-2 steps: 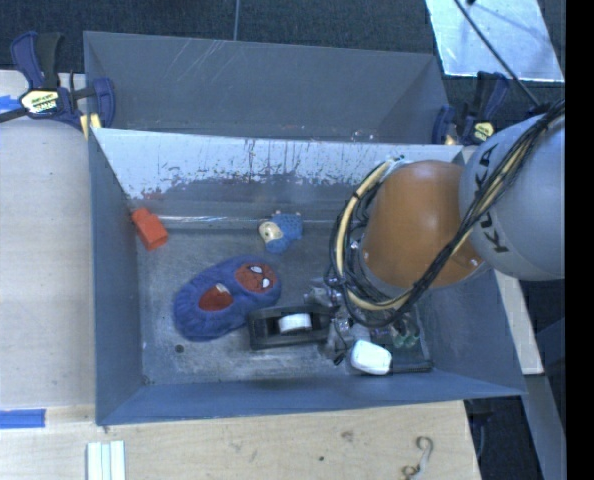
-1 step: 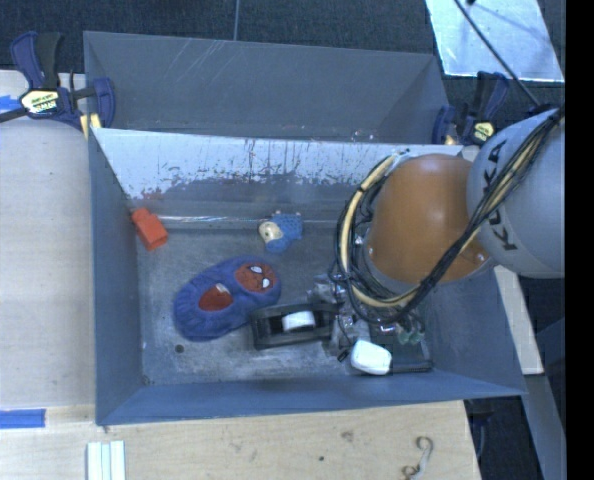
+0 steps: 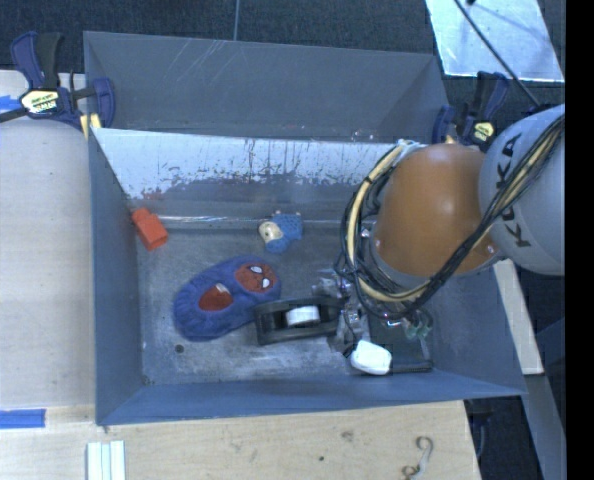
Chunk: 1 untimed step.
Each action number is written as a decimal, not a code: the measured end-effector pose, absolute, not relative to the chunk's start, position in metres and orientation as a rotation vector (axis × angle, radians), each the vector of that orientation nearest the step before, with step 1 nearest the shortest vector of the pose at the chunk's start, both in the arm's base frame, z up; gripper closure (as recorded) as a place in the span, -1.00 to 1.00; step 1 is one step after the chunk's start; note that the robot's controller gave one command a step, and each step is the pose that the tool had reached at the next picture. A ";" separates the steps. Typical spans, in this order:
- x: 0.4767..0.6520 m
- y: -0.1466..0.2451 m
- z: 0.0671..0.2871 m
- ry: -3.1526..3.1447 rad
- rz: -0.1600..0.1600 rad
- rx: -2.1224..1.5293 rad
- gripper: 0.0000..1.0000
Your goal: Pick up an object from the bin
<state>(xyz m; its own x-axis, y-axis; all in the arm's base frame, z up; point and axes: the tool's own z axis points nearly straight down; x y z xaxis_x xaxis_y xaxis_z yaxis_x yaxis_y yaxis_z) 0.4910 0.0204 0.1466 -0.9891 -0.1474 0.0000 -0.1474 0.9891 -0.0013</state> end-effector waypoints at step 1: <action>0.491 0.019 0.179 3.133 -0.002 -0.230 1.00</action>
Offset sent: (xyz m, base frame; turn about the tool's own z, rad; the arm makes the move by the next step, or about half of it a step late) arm 0.0000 -0.0002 0.0327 0.0000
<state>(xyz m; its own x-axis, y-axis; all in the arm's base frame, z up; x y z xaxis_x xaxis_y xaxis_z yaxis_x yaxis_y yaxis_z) 0.4907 0.0194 0.1790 -0.9893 -0.1462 -0.0004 -0.1462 0.9893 -0.0015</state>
